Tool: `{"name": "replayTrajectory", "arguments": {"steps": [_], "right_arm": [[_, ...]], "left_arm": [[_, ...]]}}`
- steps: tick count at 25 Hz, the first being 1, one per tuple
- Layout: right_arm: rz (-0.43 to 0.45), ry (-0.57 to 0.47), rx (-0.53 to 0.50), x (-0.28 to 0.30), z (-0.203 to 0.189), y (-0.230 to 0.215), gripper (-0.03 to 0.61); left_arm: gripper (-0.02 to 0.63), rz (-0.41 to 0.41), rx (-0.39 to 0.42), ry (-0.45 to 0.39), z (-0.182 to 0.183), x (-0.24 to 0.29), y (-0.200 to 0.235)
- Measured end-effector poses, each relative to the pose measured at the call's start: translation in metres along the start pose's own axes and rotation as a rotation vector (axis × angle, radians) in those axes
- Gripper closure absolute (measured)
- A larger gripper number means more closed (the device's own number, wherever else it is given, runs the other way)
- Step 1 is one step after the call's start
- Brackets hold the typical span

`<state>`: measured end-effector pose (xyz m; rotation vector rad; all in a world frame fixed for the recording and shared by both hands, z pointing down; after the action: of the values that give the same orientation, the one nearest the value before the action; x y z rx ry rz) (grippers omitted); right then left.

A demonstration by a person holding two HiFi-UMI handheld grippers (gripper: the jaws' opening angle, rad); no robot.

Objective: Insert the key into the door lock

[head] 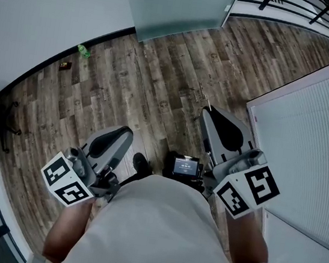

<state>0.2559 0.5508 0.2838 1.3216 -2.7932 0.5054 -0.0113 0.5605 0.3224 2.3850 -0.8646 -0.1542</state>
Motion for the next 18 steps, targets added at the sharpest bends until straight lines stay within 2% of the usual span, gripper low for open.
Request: {"name": "replayTrajectory", "arguments": {"steps": [18], "right_arm": [[0.070, 0.061, 0.012, -0.008, -0.010, -0.043, 0.560]], "left_arm": [[0.584, 0.060, -0.007, -0.011, -0.022, 0.034, -0.016]]}}
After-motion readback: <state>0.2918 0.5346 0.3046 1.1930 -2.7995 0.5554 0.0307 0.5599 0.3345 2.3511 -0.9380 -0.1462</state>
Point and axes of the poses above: the fingertips, and each gripper's own axes: x forward along the fingers, y to its left, z out of its top, the point moved 9 cm from there along -x, backward along the fingers, and after that the axes turned 7 degrees about z, right-handed, at the moved point
